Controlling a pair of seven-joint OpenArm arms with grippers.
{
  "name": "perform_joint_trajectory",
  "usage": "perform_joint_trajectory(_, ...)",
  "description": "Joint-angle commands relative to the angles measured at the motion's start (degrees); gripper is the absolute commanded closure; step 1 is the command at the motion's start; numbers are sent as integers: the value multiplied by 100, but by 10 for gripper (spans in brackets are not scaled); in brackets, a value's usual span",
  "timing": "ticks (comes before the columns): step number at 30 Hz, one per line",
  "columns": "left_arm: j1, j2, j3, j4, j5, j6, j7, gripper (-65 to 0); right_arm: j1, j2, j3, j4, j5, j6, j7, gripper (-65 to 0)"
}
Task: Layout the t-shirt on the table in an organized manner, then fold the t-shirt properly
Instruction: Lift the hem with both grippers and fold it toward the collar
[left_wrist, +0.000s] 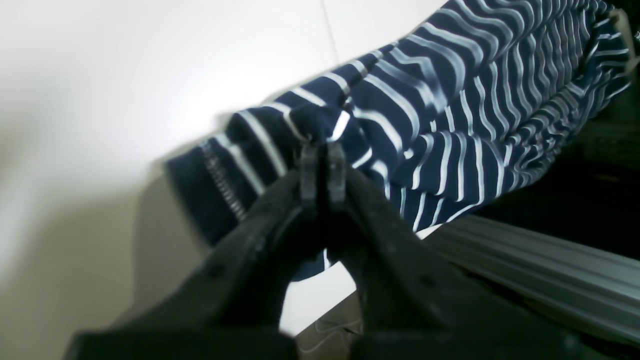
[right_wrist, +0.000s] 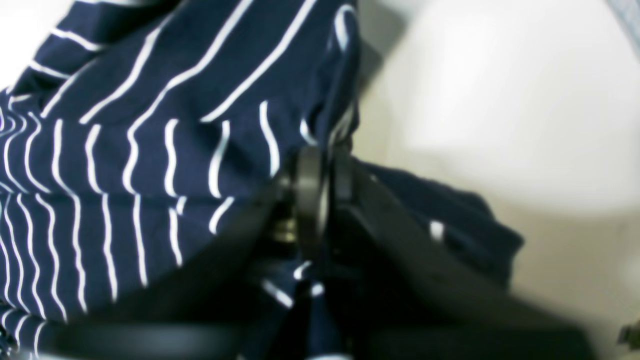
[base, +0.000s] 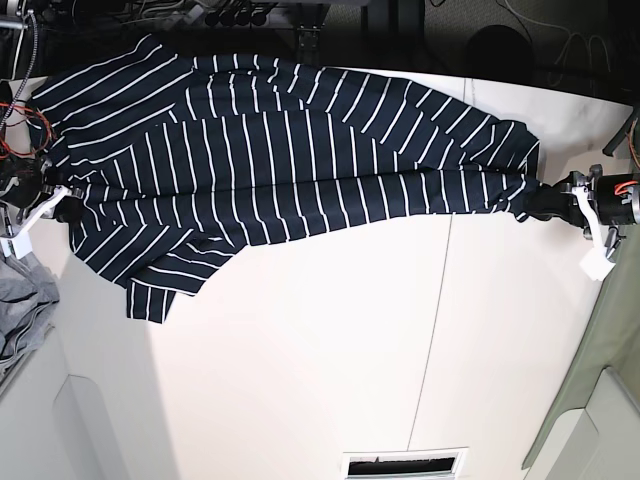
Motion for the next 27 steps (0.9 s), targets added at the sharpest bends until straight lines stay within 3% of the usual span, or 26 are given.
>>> perform_joint_trajectory(1,-79,-87,-59,74,-46,-49,-57,0,92,144,39,94,90,7,175,-225)
perform_joint_trajectory(3,-81,0,-59,74,52,-49,-76,0,103,146,39,105,90,9,374,-368)
perform_joint_trajectory(4,-81,20,-59,74,66,-49,-96,0,111,146,42,125,87,7,535,-398)
perform_joint_trajectory(9,-76,31,-59,74,271,-49,-96,0,483,44,105,166,-9,-39,892,-403)
perform_joint_trajectory(16,-76,31,-59,74,472,-49,-96,0,1198,-603,44,37,-1244,-310,1095,-403)
perform_joint_trajectory(19,-79,28,-59,74,472,-49,-94,0,1460,-780,-103,-426,-1475,-573,1152,-403)
perform_joint_trajectory(23,-74,26,-59,74,474,-49,-9,0,1803,-776,-160,-1384,-1873,-726,1790,-403)
perform_joint_trajectory(25,-44,24,-59,74,474,-49,-7,0,1926,-758,-160,-1738,-1886,-691,1886,-403)
perform_joint_trajectory(27,-2,31,-59,74,461,-49,-17,0,2004,-780,-162,-1974,-1888,-369,1862,-403)
